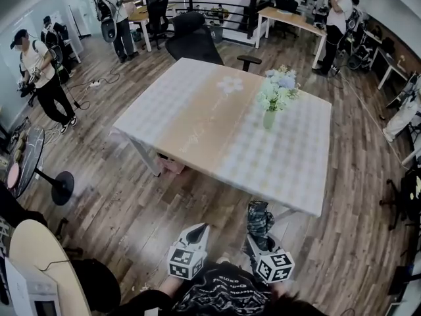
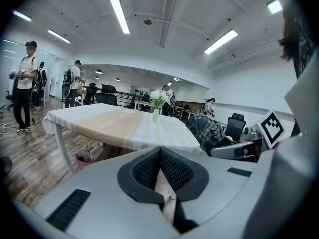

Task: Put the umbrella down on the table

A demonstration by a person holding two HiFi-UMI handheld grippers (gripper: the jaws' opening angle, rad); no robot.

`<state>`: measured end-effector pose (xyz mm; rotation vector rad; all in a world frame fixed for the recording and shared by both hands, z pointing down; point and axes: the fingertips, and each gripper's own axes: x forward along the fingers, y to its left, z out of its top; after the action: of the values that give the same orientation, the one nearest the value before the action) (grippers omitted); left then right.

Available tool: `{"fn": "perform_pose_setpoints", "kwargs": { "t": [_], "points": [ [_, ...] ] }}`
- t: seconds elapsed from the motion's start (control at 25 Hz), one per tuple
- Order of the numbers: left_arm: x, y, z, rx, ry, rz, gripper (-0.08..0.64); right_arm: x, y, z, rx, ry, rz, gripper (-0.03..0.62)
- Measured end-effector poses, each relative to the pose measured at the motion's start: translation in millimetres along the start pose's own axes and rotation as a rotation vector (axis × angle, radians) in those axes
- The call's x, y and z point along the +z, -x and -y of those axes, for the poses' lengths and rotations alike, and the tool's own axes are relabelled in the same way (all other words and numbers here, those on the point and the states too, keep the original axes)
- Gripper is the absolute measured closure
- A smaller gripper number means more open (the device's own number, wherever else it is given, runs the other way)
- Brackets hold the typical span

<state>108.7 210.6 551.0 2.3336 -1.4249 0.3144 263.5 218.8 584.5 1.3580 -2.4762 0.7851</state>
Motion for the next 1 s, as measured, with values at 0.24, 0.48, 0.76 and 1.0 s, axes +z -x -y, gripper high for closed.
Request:
{"fn": "perform_pose_setpoints", "kwargs": {
  "t": [0.24, 0.48, 0.76, 1.0],
  "points": [
    [2, -41, -7, -0.043, -0.006, -0.017, 0.541, 8, -21, 24, -0.034, -0.006, -0.001, 0.411],
    [25, -86, -29, -0.092, -0.017, -0.015, 0.541, 35, -53, 47, -0.087, -0.042, 0.025, 0.411],
    [77, -154, -92, -0.136, -0.042, -0.007, 0.541, 81, -128, 60, -0.135, -0.067, 0.038, 0.411],
    [117, -211, -154, -0.172, -0.065, -0.01, 0.541, 120, -203, 70, -0.168, -0.068, 0.047, 0.41]
  ]
}}
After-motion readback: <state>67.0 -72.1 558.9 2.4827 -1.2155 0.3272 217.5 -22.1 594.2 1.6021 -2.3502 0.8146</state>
